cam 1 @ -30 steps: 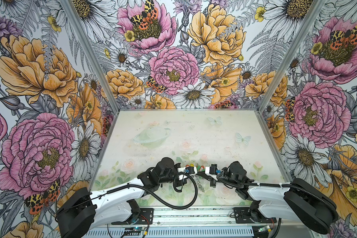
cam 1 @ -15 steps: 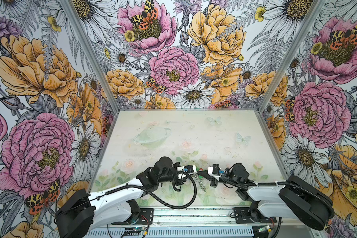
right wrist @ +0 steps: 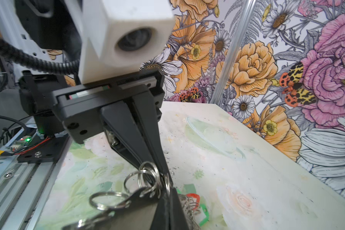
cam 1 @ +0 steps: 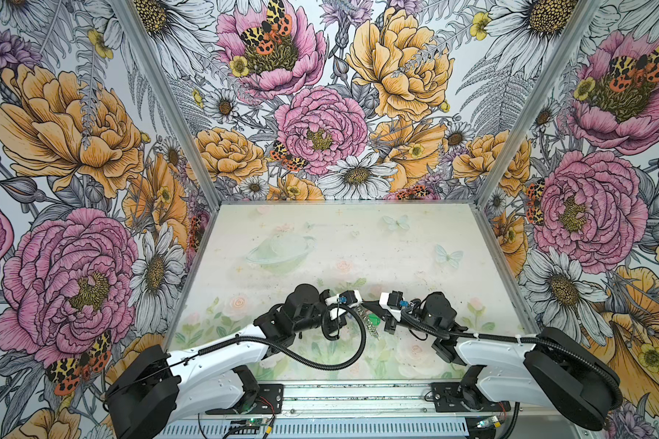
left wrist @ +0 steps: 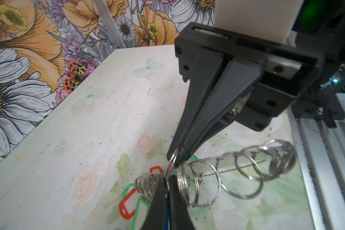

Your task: Put the keys on the keyring

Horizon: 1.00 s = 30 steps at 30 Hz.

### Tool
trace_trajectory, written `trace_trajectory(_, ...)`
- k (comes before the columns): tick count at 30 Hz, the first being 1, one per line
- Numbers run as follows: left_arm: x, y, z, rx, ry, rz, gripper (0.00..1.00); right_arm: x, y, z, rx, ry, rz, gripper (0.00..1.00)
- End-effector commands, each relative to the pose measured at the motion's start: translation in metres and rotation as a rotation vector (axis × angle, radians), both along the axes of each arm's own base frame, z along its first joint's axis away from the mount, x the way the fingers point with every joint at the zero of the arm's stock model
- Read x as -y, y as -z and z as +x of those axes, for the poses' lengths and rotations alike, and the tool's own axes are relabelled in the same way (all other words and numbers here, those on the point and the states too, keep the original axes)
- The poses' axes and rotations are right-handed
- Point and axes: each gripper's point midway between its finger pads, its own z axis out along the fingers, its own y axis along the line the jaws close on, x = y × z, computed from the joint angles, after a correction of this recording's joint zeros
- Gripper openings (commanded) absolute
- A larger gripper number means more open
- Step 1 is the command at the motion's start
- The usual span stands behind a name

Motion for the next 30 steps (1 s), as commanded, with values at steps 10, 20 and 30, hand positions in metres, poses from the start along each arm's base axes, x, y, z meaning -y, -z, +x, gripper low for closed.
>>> trace_trajectory(10,-0.011,-0.046,0.078,0.025,-0.337,0.049,0.0,-0.001,-0.035,0.038,-0.064,0.02,-0.059,0.0)
trace_trajectory(20,-0.032,-0.007,0.098,0.023,-0.486,0.196,0.0,-0.001,-0.01,0.04,-0.128,0.035,-0.059,0.64)
trace_trajectory(30,-0.059,0.004,0.098,0.009,-0.622,0.201,0.0,0.043,0.016,0.061,-0.564,0.399,0.03,1.0)
